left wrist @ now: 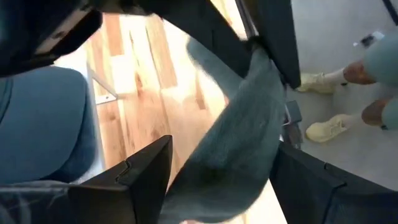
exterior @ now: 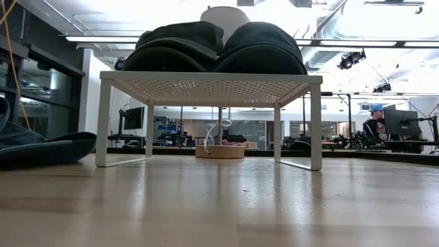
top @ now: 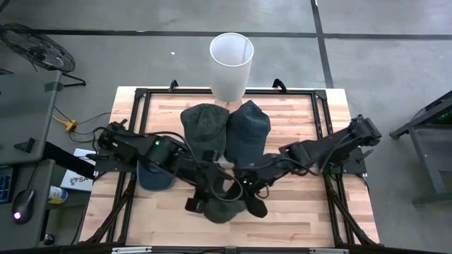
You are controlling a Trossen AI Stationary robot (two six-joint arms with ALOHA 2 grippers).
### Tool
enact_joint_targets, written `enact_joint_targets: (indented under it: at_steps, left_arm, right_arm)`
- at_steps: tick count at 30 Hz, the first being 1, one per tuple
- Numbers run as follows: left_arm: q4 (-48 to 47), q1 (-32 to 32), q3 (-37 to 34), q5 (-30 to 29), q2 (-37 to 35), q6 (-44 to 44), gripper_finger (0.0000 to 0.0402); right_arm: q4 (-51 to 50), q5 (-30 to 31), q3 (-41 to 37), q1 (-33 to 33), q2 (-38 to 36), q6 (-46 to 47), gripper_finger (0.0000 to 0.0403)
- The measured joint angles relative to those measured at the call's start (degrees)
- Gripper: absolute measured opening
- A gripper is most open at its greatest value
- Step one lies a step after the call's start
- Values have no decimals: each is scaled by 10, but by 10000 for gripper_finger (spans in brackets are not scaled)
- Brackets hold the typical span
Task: Pick & Place hat
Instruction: Stack the green cap on the green cap on the shelf
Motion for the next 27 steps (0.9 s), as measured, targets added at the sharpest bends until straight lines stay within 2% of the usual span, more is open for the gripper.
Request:
enact_joint_targets:
  at_steps: [6, 12, 27]
  left_arm:
    - [3, -5, 0, -3, -31, -15, 247]
    - [20, -13, 1, 40, -37, -13, 247]
    - [50, -12, -2, 39, -11, 4, 242]
  right_arm:
    - [-110, -19, 99, -2, 62, -27, 17]
    - [-161, -21, 171, -2, 101, -62, 17]
    - [-181, -16, 187, -1, 108, -72, 17]
